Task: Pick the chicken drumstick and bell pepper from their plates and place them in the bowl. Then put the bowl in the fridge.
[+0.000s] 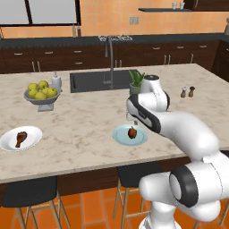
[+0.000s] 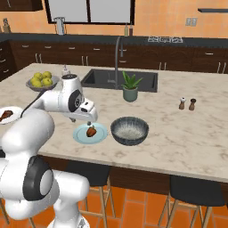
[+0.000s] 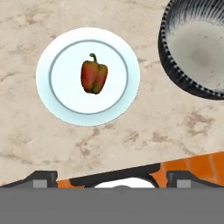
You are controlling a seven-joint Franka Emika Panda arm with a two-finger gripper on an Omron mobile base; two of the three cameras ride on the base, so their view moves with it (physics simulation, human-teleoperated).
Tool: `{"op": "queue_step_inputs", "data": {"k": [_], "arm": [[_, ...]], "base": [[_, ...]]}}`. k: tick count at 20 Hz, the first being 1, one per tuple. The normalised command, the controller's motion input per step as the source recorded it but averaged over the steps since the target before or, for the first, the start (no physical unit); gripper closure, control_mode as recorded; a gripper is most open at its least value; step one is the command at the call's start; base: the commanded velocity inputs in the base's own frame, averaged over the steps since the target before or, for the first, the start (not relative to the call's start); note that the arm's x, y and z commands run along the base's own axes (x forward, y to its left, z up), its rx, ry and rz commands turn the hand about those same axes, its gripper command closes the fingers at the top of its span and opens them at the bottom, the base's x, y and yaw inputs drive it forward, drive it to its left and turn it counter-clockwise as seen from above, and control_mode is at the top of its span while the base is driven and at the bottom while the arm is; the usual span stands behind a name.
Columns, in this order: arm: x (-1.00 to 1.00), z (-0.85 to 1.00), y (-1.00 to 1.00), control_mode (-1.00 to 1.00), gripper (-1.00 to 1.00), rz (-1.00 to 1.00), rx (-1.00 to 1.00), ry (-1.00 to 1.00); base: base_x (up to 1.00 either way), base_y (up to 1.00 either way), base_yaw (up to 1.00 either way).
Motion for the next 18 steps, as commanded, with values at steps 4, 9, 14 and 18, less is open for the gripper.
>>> {"op": "queue_step_inputs", "data": {"k": [4, 9, 14, 18], "arm": [[0.08, -0.48, 0.16, -1.0, -1.0, -0.05, 0.0, 0.01], [0.54, -0.34, 0.04, -1.0, -1.0, -0.07, 0.0, 0.0], [0.54, -0.27, 0.0, -1.0, -1.0, -0.04, 0.0, 0.01], [0.44, -0.18, 0.0, -1.0, -1.0, 0.0, 0.0, 0.01]], "base": [[0.0, 0.0, 0.0], [0.0, 0.0, 0.0], [0.0, 0.0, 0.0], [0.0, 0.0, 0.0]]}}
